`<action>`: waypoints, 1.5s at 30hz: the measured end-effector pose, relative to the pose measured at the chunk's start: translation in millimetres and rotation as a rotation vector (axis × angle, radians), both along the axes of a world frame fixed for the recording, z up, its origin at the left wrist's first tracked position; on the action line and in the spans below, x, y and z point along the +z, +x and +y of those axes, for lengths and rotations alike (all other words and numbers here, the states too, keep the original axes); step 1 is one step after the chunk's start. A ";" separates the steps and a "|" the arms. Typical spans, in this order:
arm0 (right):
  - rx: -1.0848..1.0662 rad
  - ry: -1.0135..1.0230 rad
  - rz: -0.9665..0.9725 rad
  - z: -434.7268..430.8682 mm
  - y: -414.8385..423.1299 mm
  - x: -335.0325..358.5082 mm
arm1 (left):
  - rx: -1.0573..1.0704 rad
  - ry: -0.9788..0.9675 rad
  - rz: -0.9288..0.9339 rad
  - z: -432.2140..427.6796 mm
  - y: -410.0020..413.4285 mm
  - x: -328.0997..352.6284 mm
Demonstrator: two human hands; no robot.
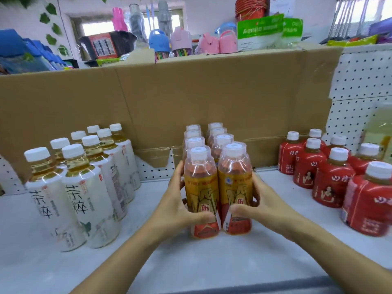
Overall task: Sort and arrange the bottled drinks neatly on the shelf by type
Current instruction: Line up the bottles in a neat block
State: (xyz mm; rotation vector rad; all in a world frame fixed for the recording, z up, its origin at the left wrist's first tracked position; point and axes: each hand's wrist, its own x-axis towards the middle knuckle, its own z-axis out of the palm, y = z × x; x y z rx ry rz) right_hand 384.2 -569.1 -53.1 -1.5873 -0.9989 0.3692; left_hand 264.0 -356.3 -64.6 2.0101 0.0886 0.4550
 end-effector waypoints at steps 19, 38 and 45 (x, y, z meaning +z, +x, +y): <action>-0.585 -0.010 -1.030 -160.1 -20.2 1.3 | 0.049 0.551 -0.343 -150.3 -27.9 34.9; -0.121 -0.191 -0.295 -286.0 176.6 -14.4 | 0.030 0.154 0.160 -289.1 167.4 -8.9; -0.063 -0.140 -0.231 -282.9 185.6 -20.1 | -0.005 0.024 0.149 -291.9 168.5 -3.5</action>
